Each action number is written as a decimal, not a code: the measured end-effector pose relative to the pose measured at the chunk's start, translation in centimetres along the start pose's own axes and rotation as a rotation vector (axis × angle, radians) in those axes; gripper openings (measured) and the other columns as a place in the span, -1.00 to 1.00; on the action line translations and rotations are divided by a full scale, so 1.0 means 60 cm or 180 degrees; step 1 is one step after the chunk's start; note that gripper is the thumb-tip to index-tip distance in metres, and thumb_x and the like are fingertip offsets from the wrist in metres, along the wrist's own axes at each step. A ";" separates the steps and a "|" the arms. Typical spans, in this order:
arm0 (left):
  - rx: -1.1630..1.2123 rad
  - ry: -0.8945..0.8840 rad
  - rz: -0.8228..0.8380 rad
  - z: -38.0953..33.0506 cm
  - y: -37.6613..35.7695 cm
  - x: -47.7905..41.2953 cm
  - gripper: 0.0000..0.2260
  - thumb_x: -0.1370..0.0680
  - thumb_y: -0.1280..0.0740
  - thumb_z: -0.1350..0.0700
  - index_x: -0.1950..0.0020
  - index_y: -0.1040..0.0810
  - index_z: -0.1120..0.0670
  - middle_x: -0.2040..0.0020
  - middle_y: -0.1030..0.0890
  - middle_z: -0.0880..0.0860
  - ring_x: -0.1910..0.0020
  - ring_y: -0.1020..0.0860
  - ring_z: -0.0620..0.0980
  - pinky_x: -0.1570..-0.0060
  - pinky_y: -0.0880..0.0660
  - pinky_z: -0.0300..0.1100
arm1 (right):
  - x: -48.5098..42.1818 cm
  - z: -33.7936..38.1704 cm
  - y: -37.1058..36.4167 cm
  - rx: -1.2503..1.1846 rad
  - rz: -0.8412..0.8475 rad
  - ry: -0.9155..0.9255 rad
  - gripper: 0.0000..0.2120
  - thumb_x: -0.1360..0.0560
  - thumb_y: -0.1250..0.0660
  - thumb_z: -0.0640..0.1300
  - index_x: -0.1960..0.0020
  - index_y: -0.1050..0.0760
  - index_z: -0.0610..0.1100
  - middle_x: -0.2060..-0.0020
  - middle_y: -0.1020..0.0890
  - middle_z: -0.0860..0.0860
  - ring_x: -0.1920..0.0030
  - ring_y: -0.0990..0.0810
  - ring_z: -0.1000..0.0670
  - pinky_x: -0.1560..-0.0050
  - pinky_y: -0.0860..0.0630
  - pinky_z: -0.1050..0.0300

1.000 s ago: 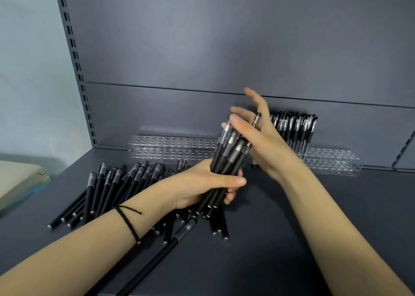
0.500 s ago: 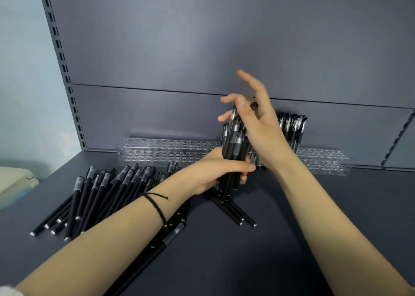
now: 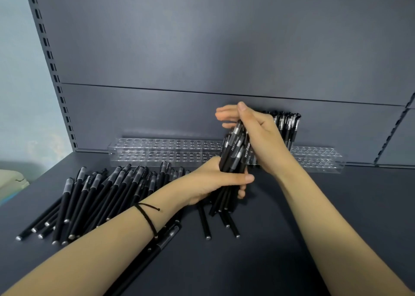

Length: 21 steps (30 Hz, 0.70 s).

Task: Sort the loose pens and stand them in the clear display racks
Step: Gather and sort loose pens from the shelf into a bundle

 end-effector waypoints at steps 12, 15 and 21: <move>0.0188 -0.0145 -0.0562 0.010 0.020 -0.021 -0.91 -0.50 -0.42 0.28 0.02 -0.57 0.20 0.21 -0.62 0.07 0.19 -0.63 -0.01 -0.07 -0.57 -0.03 | 0.008 -0.041 -0.012 0.0518 0.0189 -0.0350 -0.68 -0.67 -0.11 -0.04 -0.06 -0.65 -0.02 -0.01 -0.68 0.12 -0.10 -0.60 0.18 -0.24 -0.41 0.22; 0.0221 -0.0261 -0.0667 0.000 0.026 -0.022 -0.91 -0.50 -0.43 0.25 0.11 -0.55 0.11 0.27 -0.57 0.07 0.30 -0.58 -0.03 -0.13 -0.54 0.10 | 0.007 -0.020 0.004 0.0168 0.0008 -0.0124 -0.72 -0.66 -0.13 -0.14 -0.12 -0.63 -0.08 -0.03 -0.69 0.01 -0.11 -0.63 0.04 -0.19 -0.52 0.13; 0.0364 -0.0179 -0.0548 0.012 0.017 -0.016 -0.94 -0.52 -0.40 0.27 0.06 -0.54 0.17 0.27 -0.57 0.06 0.26 -0.56 -0.01 0.01 -0.58 -0.02 | 0.013 -0.041 -0.013 0.0585 0.0232 -0.0292 -0.70 -0.67 -0.11 -0.05 -0.06 -0.63 0.04 -0.05 -0.67 0.16 -0.16 -0.58 0.17 -0.29 -0.43 0.11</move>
Point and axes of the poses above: each hand's wrist, its own x-axis away from the middle knuckle, its own y-axis out of the back of the hand, z = x × y, the point moved 10 cm from there along -x, towards the middle knuckle
